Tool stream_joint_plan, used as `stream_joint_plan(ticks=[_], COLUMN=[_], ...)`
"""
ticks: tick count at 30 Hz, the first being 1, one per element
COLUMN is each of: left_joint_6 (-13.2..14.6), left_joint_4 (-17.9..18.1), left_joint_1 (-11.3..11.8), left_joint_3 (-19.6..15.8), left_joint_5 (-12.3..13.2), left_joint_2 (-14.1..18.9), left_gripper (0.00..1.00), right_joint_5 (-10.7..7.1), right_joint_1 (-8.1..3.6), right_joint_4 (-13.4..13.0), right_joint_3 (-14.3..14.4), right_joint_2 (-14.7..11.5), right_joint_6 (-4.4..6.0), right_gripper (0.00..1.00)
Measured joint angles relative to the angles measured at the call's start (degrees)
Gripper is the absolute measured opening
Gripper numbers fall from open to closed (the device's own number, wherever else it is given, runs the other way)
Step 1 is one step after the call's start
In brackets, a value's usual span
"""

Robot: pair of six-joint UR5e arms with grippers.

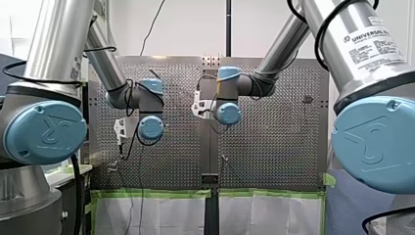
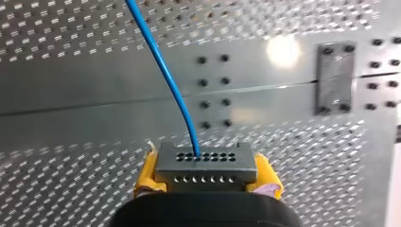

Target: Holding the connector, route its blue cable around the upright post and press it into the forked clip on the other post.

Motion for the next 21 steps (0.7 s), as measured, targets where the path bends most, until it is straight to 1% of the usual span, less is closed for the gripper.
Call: stream_joint_plan(ticks=[3,5,10,11,15,21], left_joint_6=[0.0,0.0,-0.1,-0.1,-0.5,-1.1], left_joint_4=[-1.6,-2.5,-4.5,-4.8,-6.2,-9.0], left_joint_1=[0.2,0.4,0.7,0.8,1.3,2.1], left_joint_3=[1.0,1.4,2.2,2.4,3.2,5.3], left_joint_5=[-1.3,-2.2,-4.0,-4.1,-4.5,-4.8], left_joint_2=[1.6,2.5,4.4,4.9,6.7,9.4], left_gripper=[0.16,0.16,0.16,0.16,0.16,0.16], right_joint_5=[-1.31,-2.39,-5.09,-5.5,-7.41,-10.44], right_joint_1=[-0.25,-0.35,-0.4,-0.44,-0.69,-0.88], right_joint_4=[1.3,2.4,5.1,5.5,7.4,10.5], right_joint_3=[-1.2,-2.1,-3.3,-3.4,-4.1,-6.6], right_joint_2=[-1.3,-2.4,-5.1,-5.5,-6.3,-6.5], right_joint_6=[-0.06,-0.39,-2.04,-2.16,-2.22,-2.34], right_gripper=[0.0,0.0,0.0,0.0,0.0,0.0])
